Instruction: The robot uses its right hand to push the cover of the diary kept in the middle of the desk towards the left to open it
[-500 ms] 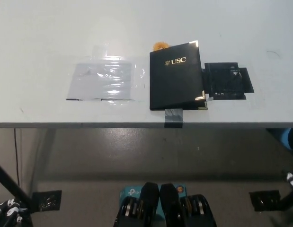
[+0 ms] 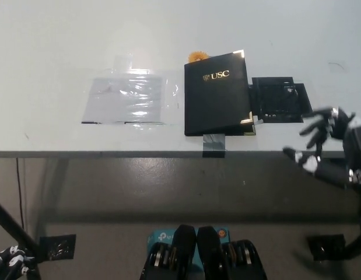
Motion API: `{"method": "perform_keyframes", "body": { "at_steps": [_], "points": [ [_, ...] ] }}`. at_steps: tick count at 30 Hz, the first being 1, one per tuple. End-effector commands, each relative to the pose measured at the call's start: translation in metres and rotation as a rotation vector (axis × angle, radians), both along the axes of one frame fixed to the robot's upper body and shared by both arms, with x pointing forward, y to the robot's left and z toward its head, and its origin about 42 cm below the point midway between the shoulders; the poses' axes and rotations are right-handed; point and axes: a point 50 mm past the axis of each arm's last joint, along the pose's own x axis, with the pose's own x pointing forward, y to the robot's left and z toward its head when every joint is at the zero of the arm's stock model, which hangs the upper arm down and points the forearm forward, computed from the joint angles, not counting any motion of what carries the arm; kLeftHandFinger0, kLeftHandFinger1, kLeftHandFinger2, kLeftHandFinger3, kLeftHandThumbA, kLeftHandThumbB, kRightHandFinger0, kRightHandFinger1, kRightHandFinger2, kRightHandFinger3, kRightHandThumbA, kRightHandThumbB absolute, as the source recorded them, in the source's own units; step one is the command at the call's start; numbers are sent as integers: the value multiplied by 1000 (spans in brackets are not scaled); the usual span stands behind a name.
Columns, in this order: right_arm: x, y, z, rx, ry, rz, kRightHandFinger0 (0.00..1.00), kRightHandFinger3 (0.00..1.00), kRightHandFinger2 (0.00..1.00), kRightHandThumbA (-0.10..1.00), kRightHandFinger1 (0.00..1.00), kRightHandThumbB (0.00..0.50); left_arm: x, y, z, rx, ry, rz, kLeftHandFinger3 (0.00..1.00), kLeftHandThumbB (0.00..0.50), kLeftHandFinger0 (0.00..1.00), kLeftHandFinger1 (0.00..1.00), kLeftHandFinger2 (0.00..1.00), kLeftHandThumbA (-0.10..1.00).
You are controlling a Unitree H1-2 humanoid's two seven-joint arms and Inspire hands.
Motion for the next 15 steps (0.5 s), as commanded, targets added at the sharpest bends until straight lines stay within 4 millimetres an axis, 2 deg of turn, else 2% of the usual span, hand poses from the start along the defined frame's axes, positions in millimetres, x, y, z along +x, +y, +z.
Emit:
{"method": "perform_keyframes", "body": {
  "at_steps": [1, 3, 5, 8, 9, 12, 13, 15],
  "points": [
    [19, 12, 43, 62, -47, 87, 5, 540, 319, 912, 135, 111, 5, 0, 7, -22, -50, -1, 323, 500, 386, 488, 257, 333],
    [37, 15, 53, 113, -33, 83, 36, 539, 312, 941, 154, 110, 6, 0, 8, -20, -51, 2, 320, 500, 385, 490, 255, 332],
    [56, 18, 57, 138, -17, 59, 114, 560, 357, 982, 222, 82, 6, 0, 8, -17, -53, -3, 318, 500, 379, 485, 252, 342],
    [68, 22, 52, 157, 8, 29, 215, 566, 365, 1000, 271, 77, 2, 0, 4, -4, -47, -12, 334, 500, 408, 503, 259, 365],
    [75, 28, 47, 199, 28, 20, 248, 568, 387, 982, 288, 97, 2, 0, 3, -7, -50, -13, 336, 500, 415, 510, 263, 360],
    [80, 34, 43, 235, 42, 13, 280, 575, 405, 977, 309, 92, 2, 0, 3, -9, -51, -13, 338, 500, 411, 505, 262, 355],
    [87, 43, 34, 315, 87, -1, 339, 596, 432, 976, 354, 87, 2, 0, 3, -16, -50, -11, 341, 500, 411, 510, 263, 348],
    [94, 50, 32, 373, 120, 1, 402, 653, 481, 966, 412, 87, 1, -1, 2, -29, -53, 1, 337, 500, 413, 511, 258, 338]
  ]
}}
